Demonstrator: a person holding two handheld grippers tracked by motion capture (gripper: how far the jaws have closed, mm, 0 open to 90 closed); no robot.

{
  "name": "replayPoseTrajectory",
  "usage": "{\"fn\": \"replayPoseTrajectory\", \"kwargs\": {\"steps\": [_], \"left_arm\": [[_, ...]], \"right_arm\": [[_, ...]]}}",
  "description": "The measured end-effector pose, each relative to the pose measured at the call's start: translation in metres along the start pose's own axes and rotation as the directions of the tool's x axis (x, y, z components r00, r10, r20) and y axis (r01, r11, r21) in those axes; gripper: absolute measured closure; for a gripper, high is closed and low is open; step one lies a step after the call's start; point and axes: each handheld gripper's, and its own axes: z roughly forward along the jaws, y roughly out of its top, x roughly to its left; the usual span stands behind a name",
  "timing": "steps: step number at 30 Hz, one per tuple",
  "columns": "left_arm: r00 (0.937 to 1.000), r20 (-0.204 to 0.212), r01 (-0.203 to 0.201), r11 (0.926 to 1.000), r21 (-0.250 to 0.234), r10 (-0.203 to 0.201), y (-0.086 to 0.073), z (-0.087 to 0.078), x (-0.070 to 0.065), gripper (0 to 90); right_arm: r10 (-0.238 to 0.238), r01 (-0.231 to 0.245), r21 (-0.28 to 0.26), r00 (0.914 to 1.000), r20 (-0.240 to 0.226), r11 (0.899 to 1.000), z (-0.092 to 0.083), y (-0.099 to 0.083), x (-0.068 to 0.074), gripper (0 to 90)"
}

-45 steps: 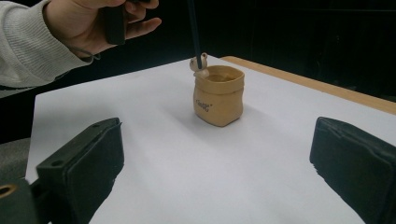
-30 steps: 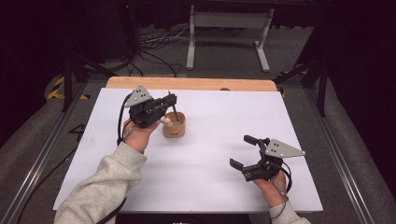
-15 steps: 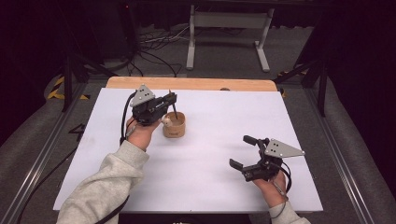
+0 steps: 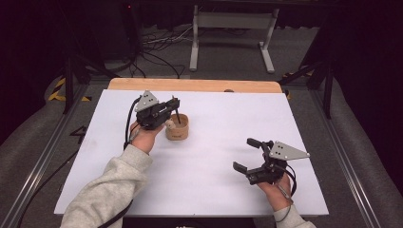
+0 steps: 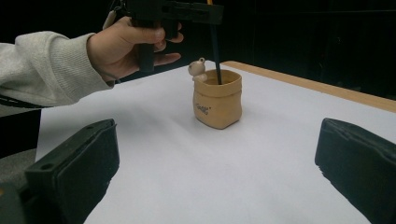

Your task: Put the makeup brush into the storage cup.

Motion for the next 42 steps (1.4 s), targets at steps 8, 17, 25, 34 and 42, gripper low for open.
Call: {"fn": "replayPoseTrajectory", "kwargs": {"steps": [8,17,25,34,42], "left_arm": [[0.9998,0.015,0.015,0.9997,0.02,-0.016,-0.008,0.003,0.002,82.2],[0.9994,0.032,0.01,0.9991,0.04,-0.011,-0.013,0.006,0.002,81.8],[0.9975,0.07,0.01,0.9999,0.01,-0.01,-0.012,0.0,0.003,52.8],[0.9921,0.124,-0.016,0.9979,-0.063,0.024,-0.006,-0.024,0.003,17.1],[0.9833,0.166,-0.061,0.9945,-0.085,0.075,-0.006,-0.049,-0.002,5.4]], "right_arm": [[0.003,-0.003,0.002,1.0,-0.005,1.0,0.001,0.0,0.0,0.0],[0.004,-0.004,0.002,1.0,-0.007,1.0,0.001,0.0,0.0,0.2],[0.004,-0.004,-0.001,1.0,-0.007,1.0,0.0,0.0,0.0,0.2],[0.006,-0.006,-0.001,1.0,0.001,1.0,-0.002,0.001,-0.003,0.2],[0.009,-0.009,-0.003,0.9999,0.012,1.0,-0.005,0.003,-0.008,0.1]]}}
